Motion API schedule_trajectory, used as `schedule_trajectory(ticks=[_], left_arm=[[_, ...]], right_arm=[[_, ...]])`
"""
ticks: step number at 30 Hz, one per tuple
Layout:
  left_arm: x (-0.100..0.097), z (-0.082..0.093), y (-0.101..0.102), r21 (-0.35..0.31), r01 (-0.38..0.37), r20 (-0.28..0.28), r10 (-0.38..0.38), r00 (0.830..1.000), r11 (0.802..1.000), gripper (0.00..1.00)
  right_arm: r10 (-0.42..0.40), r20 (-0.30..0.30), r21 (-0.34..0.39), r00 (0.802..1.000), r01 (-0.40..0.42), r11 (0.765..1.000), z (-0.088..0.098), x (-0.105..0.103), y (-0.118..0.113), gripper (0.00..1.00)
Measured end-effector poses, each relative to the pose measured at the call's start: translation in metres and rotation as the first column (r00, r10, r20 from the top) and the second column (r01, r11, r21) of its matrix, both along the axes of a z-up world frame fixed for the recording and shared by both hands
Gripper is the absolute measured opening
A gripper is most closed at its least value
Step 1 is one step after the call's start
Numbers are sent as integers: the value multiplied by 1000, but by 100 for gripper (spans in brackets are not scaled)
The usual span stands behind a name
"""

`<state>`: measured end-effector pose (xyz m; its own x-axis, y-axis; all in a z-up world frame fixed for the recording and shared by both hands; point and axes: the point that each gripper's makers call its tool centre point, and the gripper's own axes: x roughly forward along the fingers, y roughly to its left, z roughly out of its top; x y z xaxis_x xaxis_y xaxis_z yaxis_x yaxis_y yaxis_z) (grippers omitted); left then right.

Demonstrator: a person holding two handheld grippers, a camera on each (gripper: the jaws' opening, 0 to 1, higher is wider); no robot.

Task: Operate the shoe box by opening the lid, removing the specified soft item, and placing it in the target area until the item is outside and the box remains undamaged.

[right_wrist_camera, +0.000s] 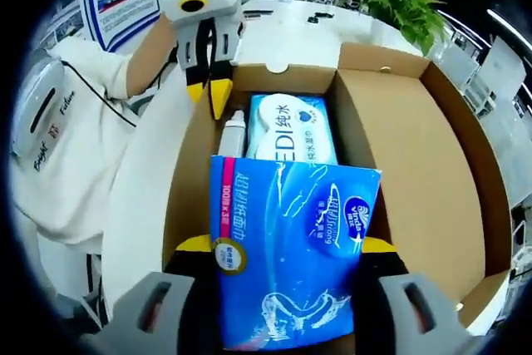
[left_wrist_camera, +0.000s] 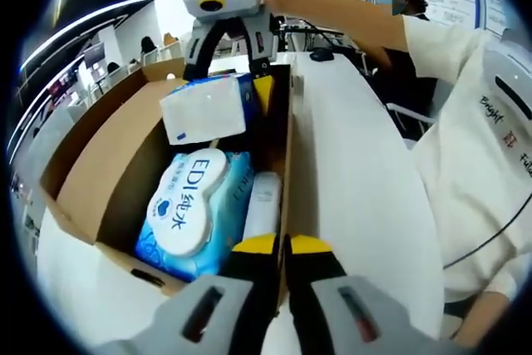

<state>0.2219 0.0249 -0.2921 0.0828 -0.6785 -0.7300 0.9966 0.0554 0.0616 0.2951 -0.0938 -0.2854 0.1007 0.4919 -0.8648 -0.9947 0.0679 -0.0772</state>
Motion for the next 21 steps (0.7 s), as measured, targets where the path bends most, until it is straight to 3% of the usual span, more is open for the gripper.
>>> schedule_trajectory(ticks=[11, 15, 19, 21], left_arm=[[-1, 2, 1, -28, 25, -7, -25, 1000, 999, 1], [-1, 1, 1, -20, 18, -7, -19, 1000, 1000, 2], [-1, 1, 1, -19, 10, -11, -10, 1000, 1000, 2], [-1, 1, 1, -23, 9, -10, -9, 1000, 1000, 2]], right_arm=[[14, 18, -48, 1000, -13, 999, 17, -2, 4, 62], [20, 35, -95, 999, -16, 995, 23, -2, -3, 62], [10, 46, -97, 999, -6, 995, 34, 0, -8, 62], [22, 20, -110, 1000, -20, 994, 33, -6, -8, 62]])
